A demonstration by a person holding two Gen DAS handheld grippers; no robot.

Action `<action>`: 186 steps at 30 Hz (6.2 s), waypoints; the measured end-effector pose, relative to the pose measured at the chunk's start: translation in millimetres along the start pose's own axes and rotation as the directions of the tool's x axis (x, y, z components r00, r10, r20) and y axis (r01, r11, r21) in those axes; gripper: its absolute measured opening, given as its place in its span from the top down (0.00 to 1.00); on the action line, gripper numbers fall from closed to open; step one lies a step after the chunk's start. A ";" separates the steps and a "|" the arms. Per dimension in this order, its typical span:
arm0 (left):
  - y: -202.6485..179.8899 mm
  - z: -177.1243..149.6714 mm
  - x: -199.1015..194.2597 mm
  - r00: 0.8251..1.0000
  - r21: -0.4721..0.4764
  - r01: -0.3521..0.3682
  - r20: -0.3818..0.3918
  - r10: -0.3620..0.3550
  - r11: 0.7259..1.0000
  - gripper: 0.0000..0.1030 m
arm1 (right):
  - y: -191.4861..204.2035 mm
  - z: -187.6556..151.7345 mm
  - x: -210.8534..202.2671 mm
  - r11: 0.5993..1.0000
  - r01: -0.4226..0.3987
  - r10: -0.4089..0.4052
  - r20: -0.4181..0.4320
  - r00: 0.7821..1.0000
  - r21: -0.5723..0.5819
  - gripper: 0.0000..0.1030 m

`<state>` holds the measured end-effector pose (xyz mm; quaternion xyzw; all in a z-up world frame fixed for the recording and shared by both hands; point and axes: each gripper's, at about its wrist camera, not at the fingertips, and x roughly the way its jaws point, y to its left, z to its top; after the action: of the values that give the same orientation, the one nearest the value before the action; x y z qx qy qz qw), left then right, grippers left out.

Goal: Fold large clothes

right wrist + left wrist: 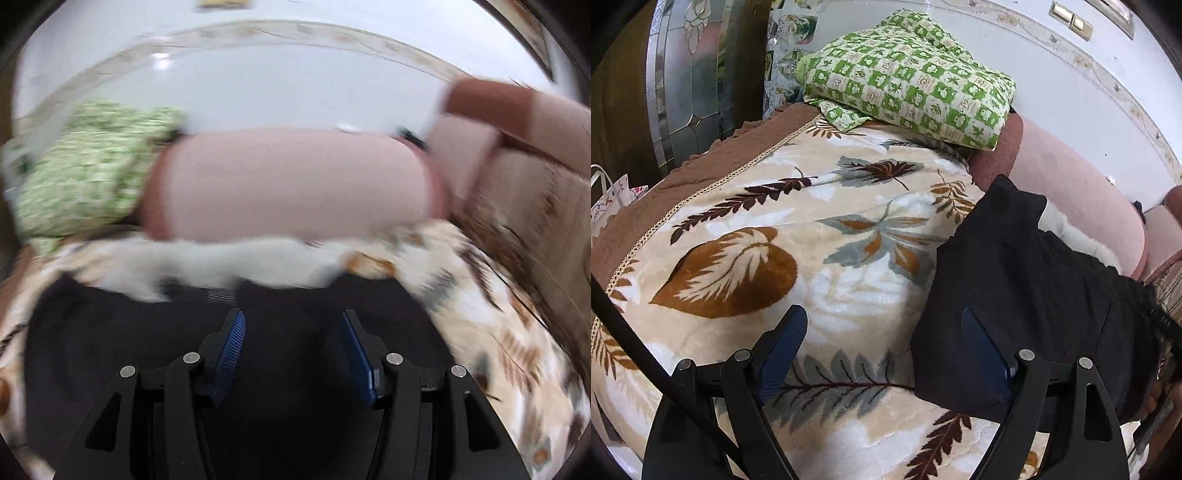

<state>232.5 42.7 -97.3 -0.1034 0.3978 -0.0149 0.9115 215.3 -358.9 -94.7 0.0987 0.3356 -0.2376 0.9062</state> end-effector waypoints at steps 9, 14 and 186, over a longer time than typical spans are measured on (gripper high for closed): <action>-15.3 -1.6 13.0 0.999 0.051 -0.009 -0.034 0.011 0.999 0.18 | -23.7 -5.3 89.8 0.987 -0.088 0.111 -0.173 0.979 0.135 0.33; -17.6 -4.7 9.7 0.999 0.070 0.011 -0.051 -0.008 0.997 0.18 | -20.1 -5.2 70.9 0.993 -0.045 0.062 -0.157 0.986 0.108 0.31; -92.6 -123.0 -66.9 0.995 0.353 0.058 0.053 -0.082 0.934 0.00 | -3.2 -156.2 -116.2 0.995 -0.038 0.042 0.041 0.998 -0.094 0.10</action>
<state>102.3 -62.3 -111.9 0.0466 0.3543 -0.1147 0.9269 49.1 -266.5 -136.7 0.0576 0.3245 -0.2056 0.9215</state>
